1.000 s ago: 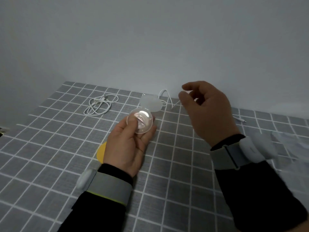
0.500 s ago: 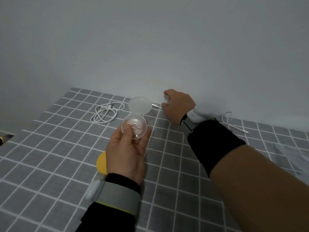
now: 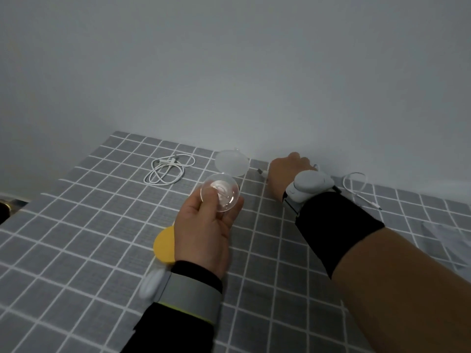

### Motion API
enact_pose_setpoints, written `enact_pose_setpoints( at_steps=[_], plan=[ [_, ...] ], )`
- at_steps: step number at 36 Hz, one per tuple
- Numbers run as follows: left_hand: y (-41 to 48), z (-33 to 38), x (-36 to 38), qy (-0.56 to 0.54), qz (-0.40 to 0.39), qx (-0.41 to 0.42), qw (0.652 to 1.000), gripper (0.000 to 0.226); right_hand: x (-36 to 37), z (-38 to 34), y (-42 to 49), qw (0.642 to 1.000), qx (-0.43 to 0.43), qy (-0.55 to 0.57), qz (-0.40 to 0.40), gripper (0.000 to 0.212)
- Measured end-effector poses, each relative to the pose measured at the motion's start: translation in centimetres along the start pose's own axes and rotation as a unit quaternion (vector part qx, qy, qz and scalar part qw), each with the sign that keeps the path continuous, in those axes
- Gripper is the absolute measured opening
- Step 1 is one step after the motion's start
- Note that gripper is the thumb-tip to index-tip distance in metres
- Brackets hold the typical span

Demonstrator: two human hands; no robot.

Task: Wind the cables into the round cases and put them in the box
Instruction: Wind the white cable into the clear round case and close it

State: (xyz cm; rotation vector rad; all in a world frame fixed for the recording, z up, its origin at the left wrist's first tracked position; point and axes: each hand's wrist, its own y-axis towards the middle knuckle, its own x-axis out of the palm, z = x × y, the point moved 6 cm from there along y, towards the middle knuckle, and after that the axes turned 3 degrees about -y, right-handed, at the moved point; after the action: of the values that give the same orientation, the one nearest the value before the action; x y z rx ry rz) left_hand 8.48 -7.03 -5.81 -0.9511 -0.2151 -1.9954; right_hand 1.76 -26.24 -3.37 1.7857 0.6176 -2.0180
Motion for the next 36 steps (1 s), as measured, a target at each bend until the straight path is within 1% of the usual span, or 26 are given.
enact_pose_setpoints(
  at_steps=[2, 3, 5, 6, 8, 10, 14, 16, 18, 20, 22, 24, 25, 27, 30, 33, 36],
  plan=[
    [-0.1, -0.1, 0.1, 0.007, -0.001, -0.001, 1.000, 0.023, -0.1, 0.7, -1.2, 0.998, 0.045, -0.050, 0.007, 0.027],
    [-0.2, -0.1, 0.2, 0.009, -0.001, -0.003, 1.000, 0.023, -0.2, 0.9, -1.7, 0.996, 0.054, -0.067, 0.024, 0.029],
    [-0.2, -0.3, 0.3, 0.018, -0.004, -0.010, 1.000, 0.028, -0.1, 1.2, -2.3, 0.992, 0.035, -0.090, 0.080, 0.025],
    [-0.2, -0.4, 0.4, 0.024, -0.007, -0.013, 1.000, 0.030, -0.2, 1.5, -2.6, 0.989, 0.021, -0.089, 0.120, 0.022],
    [-0.2, -0.6, 0.5, 0.038, -0.014, -0.021, 0.999, 0.031, -0.8, 1.8, -3.4, 0.978, -0.009, -0.061, 0.197, 0.018],
    [-0.2, -0.6, 0.4, 0.046, -0.018, -0.025, 0.998, 0.030, -2.1, 1.8, -4.3, 0.964, -0.032, -0.022, 0.264, 0.019],
    [0.0, -1.0, 0.4, 0.053, -0.023, -0.037, 0.998, 0.029, -4.5, 2.5, -5.8, 0.940, -0.030, 0.086, 0.330, 0.030],
    [0.1, -1.2, 0.2, 0.050, -0.023, -0.042, 0.998, 0.026, -5.4, 2.4, -6.5, 0.925, -0.050, 0.114, 0.360, 0.032],
    [0.2, -1.4, 0.2, 0.054, -0.026, -0.046, 0.997, 0.022, -5.6, 2.6, -6.8, 0.924, -0.065, 0.131, 0.354, 0.027],
    [0.3, -1.4, 0.2, 0.060, -0.030, -0.045, 0.997, 0.020, -5.5, 2.9, -6.7, 0.935, -0.053, 0.129, 0.325, 0.024],
    [0.3, -1.4, 0.1, 0.061, -0.031, -0.046, 0.997, 0.020, -5.2, 3.1, -6.7, 0.946, -0.035, 0.130, 0.294, 0.027],
    [0.4, -1.5, 0.1, 0.061, -0.032, -0.047, 0.997, 0.023, -5.1, 2.9, -6.9, 0.953, -0.043, 0.163, 0.251, 0.032],
    [0.4, -1.5, 0.1, 0.061, -0.033, -0.048, 0.996, 0.024, -5.0, 2.7, -7.0, 0.952, -0.053, 0.200, 0.226, 0.031],
    [0.3, -1.5, 0.1, 0.065, -0.037, -0.046, 0.996, 0.024, -5.0, 2.2, -7.3, 0.938, -0.067, 0.287, 0.182, 0.021],
    [0.3, -1.6, 0.1, 0.067, -0.037, -0.045, 0.996, 0.024, -5.2, 1.0, -8.5, 0.911, -0.108, 0.363, 0.163, 0.009],
    [0.3, -1.7, 0.1, 0.063, -0.034, -0.053, 0.996, 0.025, -5.2, -0.1, -9.7, 0.884, -0.143, 0.420, 0.148, 0.017],
    [0.3, -1.6, 0.1, 0.054, -0.041, -0.063, 0.996, 0.024, -5.1, -1.2, -10.5, 0.866, -0.179, 0.450, 0.125, 0.023]
  ],
)
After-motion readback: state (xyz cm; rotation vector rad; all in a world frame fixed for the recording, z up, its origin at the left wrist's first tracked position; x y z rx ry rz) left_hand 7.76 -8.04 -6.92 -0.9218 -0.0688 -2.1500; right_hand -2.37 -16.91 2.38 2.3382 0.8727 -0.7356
